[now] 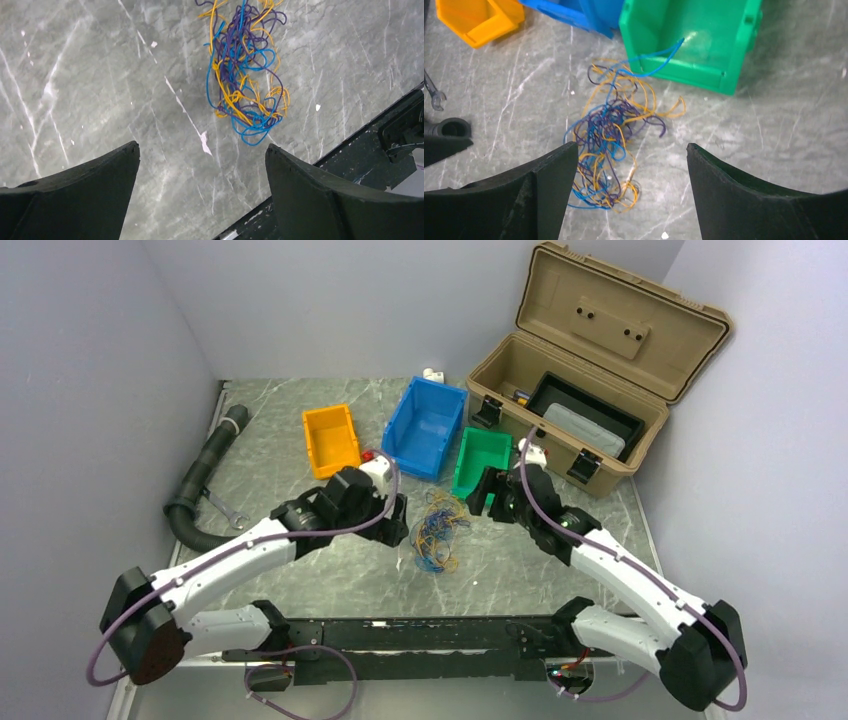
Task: Untangle the cables
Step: Untie the cable.
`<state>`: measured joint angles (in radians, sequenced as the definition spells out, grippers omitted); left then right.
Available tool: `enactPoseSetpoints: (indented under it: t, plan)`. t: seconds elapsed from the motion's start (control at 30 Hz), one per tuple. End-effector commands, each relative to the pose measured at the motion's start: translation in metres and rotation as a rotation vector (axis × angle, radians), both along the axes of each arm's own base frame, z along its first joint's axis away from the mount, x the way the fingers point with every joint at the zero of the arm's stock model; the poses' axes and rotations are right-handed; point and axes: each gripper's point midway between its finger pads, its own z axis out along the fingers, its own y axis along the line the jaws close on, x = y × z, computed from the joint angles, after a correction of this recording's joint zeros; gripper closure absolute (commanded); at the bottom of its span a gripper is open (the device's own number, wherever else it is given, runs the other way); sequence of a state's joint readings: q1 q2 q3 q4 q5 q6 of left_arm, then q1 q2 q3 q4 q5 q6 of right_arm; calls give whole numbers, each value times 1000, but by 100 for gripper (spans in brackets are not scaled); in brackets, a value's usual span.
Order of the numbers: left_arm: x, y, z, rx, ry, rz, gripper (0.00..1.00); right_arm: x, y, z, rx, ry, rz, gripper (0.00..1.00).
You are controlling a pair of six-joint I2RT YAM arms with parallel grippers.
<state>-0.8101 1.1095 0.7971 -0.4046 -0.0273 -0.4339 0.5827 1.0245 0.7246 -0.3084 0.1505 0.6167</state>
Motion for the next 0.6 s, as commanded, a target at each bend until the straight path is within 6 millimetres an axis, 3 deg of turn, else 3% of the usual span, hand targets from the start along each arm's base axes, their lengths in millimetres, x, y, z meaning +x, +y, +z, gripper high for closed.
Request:
enactPoseSetpoints:
  t: [0.0, 0.23, 0.4, 0.57]
  plan:
    - [24, -25, 21, -60, -40, -122, 2, -26, -6, -22, 98, 86, -56, 18]
    - [53, -59, -1, -51, 3, -219, 5, -57, 15, -61, 349, 138, -42, 19]
    - [61, -83, -25, -69, 77, -270, 15, -60, 25, -73, 418, 138, -16, 21]
    - [57, -87, -42, -78, 119, -280, 25, -50, 37, -74, 383, 111, 56, 27]
